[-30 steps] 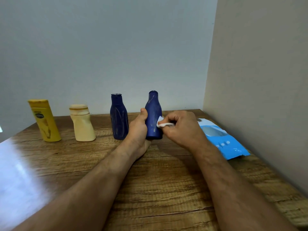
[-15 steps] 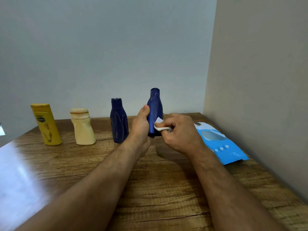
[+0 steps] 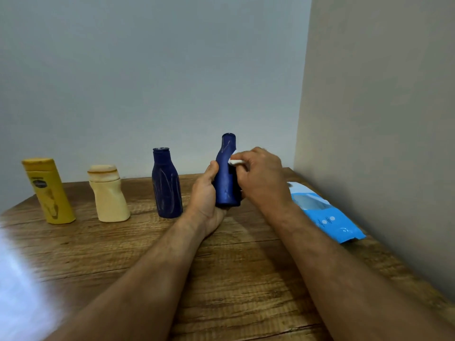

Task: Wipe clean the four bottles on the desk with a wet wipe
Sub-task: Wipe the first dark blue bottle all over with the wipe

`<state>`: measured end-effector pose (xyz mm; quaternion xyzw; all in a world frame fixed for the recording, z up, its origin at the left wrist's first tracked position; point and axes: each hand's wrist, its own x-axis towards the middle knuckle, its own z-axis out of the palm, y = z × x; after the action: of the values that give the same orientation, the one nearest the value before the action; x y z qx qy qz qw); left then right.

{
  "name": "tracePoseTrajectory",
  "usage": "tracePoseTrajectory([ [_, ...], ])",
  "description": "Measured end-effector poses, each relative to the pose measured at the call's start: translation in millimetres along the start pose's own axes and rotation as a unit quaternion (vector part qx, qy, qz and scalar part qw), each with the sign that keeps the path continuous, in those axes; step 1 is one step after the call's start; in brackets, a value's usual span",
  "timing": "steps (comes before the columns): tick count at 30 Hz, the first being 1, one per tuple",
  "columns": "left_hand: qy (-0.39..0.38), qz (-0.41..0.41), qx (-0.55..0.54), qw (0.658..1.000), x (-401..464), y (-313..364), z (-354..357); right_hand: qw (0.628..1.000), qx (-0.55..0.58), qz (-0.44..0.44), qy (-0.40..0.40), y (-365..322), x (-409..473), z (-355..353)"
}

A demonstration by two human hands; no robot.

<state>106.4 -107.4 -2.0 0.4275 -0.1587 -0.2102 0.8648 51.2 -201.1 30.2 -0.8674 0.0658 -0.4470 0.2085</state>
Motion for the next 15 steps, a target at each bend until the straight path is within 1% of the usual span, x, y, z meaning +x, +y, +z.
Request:
tracePoseTrajectory([
  [5, 0.006, 0.011, 0.016, 1.0, 4, 4, -6, 0.999, 0.01, -0.027, -0.019, -2, 8, 4],
  [9, -0.002, -0.005, 0.045, 0.999, 7, 2, -10, 0.999, 0.038, -0.019, 0.012, 6, 3, 10],
  [11, -0.012, -0.008, 0.055, 0.998, 8, 2, -12, 0.999, 0.032, -0.013, 0.015, 9, -1, 11],
  [13, -0.007, -0.007, 0.05, 0.999, 7, 2, -12, 1.0, 0.008, -0.03, 0.001, 11, -5, 8],
  [15, 0.008, -0.006, 0.043, 0.999, 5, 3, -9, 0.997, -0.004, -0.064, -0.042, 11, -10, 2],
])
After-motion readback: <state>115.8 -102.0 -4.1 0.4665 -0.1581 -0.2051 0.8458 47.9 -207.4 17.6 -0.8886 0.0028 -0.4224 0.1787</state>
